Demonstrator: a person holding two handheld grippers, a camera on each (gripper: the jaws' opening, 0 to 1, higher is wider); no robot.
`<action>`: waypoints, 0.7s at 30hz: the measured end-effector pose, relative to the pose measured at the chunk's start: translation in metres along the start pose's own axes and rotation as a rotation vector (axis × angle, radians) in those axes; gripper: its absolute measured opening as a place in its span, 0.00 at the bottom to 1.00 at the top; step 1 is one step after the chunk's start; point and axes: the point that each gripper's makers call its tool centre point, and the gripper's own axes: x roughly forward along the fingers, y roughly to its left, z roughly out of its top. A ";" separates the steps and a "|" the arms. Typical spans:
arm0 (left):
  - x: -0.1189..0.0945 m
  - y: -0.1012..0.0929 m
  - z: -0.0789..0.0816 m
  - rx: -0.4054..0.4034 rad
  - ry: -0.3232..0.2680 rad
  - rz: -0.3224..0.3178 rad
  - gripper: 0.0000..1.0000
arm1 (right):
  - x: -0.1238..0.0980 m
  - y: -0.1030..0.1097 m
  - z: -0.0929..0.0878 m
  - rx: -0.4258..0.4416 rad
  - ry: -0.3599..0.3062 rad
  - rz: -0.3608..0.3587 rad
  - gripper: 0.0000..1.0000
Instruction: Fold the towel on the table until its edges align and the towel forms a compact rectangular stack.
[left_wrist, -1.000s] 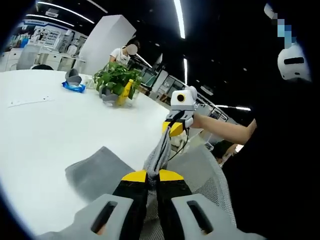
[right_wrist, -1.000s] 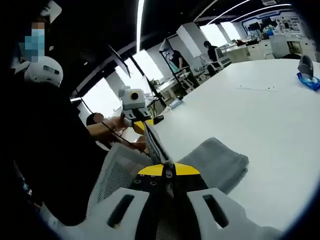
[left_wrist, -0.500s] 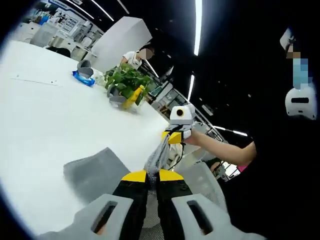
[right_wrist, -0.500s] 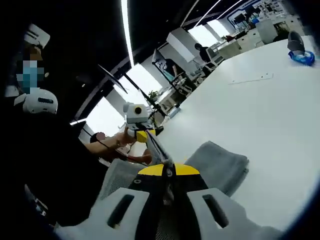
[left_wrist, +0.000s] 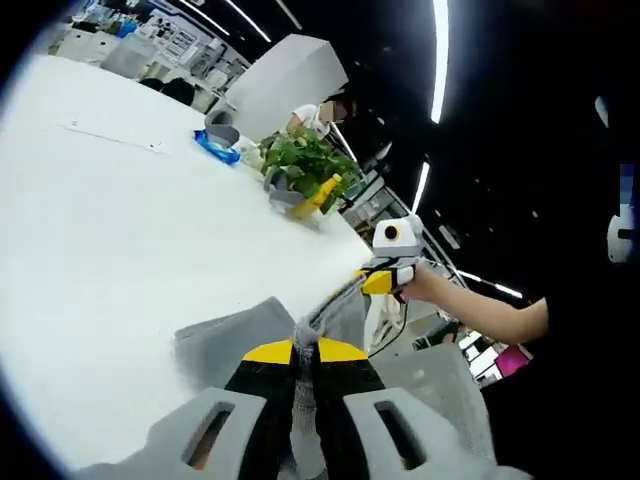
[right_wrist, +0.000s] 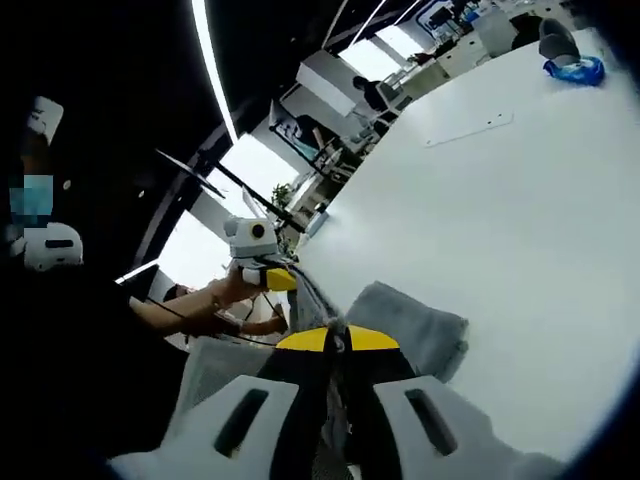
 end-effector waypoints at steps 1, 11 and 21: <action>0.003 0.006 0.001 -0.012 -0.014 0.022 0.06 | 0.002 -0.007 -0.001 0.011 -0.008 -0.020 0.02; 0.016 0.038 -0.010 -0.019 -0.013 0.131 0.06 | 0.014 -0.045 -0.012 0.076 -0.056 -0.145 0.02; 0.019 0.058 -0.021 -0.044 -0.011 0.193 0.06 | 0.023 -0.060 -0.016 0.113 -0.094 -0.196 0.02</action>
